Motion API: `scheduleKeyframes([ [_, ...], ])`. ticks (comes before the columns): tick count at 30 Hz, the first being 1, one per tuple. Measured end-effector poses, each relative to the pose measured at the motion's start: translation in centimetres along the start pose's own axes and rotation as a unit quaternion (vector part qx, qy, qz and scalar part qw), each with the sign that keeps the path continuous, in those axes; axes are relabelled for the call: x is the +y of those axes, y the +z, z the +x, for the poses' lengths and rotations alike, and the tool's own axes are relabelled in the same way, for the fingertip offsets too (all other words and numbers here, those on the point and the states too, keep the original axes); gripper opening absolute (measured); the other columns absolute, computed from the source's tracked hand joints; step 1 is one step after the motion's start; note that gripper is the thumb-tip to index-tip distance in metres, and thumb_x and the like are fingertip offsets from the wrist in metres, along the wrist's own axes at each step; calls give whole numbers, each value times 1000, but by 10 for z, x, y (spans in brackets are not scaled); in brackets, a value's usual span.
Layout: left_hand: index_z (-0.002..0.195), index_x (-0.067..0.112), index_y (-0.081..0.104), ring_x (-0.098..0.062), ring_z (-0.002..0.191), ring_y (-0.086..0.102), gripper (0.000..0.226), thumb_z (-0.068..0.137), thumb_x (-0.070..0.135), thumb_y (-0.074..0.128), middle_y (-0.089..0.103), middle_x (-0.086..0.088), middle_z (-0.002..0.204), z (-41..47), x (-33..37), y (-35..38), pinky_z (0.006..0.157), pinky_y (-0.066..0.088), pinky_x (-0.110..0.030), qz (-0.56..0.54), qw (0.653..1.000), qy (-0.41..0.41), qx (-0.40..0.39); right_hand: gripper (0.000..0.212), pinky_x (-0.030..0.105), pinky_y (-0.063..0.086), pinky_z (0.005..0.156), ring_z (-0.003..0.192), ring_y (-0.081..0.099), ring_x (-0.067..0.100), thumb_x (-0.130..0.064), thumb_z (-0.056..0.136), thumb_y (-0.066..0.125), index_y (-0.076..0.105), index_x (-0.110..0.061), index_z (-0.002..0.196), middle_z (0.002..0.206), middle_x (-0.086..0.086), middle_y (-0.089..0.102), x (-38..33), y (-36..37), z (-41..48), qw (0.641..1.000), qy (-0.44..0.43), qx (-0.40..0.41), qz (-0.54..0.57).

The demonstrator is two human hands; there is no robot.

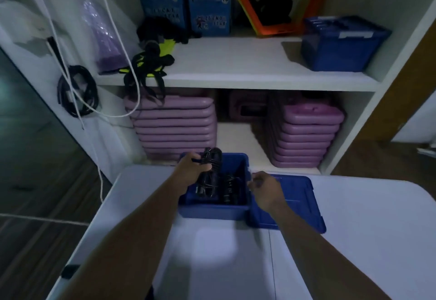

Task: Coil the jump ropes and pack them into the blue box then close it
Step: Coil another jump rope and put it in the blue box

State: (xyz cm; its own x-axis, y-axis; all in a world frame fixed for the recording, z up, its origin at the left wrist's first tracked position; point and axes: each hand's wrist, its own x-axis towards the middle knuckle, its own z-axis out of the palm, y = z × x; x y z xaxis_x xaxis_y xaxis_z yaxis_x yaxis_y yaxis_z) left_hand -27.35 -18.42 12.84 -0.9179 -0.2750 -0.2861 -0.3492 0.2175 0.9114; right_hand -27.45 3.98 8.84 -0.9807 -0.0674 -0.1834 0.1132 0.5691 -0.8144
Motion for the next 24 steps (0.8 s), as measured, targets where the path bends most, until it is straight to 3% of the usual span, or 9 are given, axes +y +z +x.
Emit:
scheduleKeyframes([
  [4,109,6,50,-19,77,60,34,85,-1,73,62,-10,93,32,-34,18,71,53,-31,7,999,-44,-1,13,11,39,58,67,54,9,-17,89,70,59,-12,93,68,-4,57,22,10,13,999,3,-4,40],
  [8,109,6,43,-31,91,57,41,83,-5,73,55,-20,105,55,-71,29,84,54,-49,24,995,-94,1,19,16,43,65,59,53,-1,-6,82,76,58,-11,84,66,-2,55,42,16,22,993,2,0,117],
  [10,106,6,40,-30,94,54,41,83,-6,73,52,-20,107,60,-83,34,90,51,-52,37,993,-109,19,18,13,43,64,62,54,0,-8,83,76,59,-11,87,66,-3,56,46,18,25,991,5,-10,135],
  [12,104,5,42,-27,97,53,35,86,-6,70,52,-18,106,58,-83,38,87,51,-41,66,990,-123,21,17,18,45,68,65,54,6,-10,84,75,59,-10,90,63,-5,55,51,22,28,988,7,-13,151],
  [15,89,4,53,-22,93,51,14,91,-3,65,56,-9,92,61,-78,41,64,46,-21,139,982,-130,-9,16,36,48,76,67,56,11,-12,84,76,61,-15,90,60,-11,56,57,26,30,986,9,-4,168],
  [16,95,3,57,-21,93,52,8,92,0,64,58,-10,94,63,-77,39,65,45,-22,165,978,-125,-20,16,36,48,75,67,55,10,-12,84,76,61,-16,90,59,-12,56,58,27,31,984,12,-3,176],
  [19,120,-3,62,-25,100,60,28,93,5,65,66,-21,117,73,-84,33,91,47,-33,211,968,-123,-52,15,30,46,72,63,53,8,-12,85,74,61,-13,92,55,-12,53,60,27,33,981,14,-8,191],
  [24,125,4,64,-29,105,64,31,95,7,62,67,-20,122,78,-88,32,97,47,-34,235,964,-97,-83,15,33,46,72,62,52,11,-14,86,73,59,-19,89,53,-12,52,60,28,34,979,19,-15,203],
])
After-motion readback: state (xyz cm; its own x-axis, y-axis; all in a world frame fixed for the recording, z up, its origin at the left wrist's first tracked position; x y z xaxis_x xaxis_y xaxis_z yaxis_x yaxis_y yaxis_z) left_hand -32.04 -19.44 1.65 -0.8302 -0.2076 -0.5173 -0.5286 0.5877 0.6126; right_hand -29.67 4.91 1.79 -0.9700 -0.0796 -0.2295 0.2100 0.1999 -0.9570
